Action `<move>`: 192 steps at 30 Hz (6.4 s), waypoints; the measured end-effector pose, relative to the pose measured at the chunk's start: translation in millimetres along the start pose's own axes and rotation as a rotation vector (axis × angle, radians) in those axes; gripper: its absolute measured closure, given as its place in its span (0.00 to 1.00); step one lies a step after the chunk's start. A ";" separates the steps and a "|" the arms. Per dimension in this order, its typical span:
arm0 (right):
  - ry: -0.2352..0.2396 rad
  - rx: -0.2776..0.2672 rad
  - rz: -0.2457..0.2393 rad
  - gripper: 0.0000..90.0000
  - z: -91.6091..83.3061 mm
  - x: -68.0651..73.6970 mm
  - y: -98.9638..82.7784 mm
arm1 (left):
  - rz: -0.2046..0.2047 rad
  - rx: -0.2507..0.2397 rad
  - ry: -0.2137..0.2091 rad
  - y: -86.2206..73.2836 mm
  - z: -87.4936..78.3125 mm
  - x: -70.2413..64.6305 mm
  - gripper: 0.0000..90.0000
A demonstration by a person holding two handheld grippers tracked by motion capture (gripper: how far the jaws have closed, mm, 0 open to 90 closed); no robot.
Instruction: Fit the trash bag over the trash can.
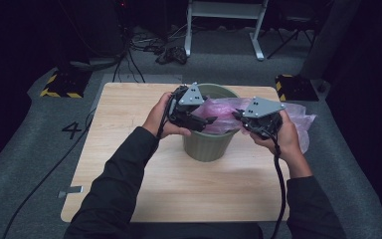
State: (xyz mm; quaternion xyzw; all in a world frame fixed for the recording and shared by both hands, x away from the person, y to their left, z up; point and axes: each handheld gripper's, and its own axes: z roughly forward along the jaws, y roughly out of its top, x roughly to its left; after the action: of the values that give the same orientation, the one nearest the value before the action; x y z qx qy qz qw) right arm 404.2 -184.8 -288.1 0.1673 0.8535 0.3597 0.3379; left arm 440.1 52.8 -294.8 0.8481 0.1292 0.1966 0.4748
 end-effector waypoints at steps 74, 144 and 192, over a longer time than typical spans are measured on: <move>-0.152 -0.182 0.130 0.95 -49.2 4.8 -86.7 | -0.060 -0.038 0.001 -15.4 -15.6 8.1 0.34; 0.081 -0.252 0.156 0.64 -64.9 56.0 -65.4 | -0.133 -0.110 0.179 -79.3 -72.7 11.6 0.63; 0.107 -0.209 0.070 0.94 -54.8 74.5 -80.0 | 0.056 -0.207 0.057 -14.4 -29.4 -82.4 0.17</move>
State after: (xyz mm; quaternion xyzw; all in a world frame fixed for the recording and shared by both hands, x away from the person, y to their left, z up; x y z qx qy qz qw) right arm 309.3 -227.8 -352.2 0.1415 0.8218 0.4665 0.2948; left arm 352.9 49.0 -310.6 0.7918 0.0978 0.2462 0.5504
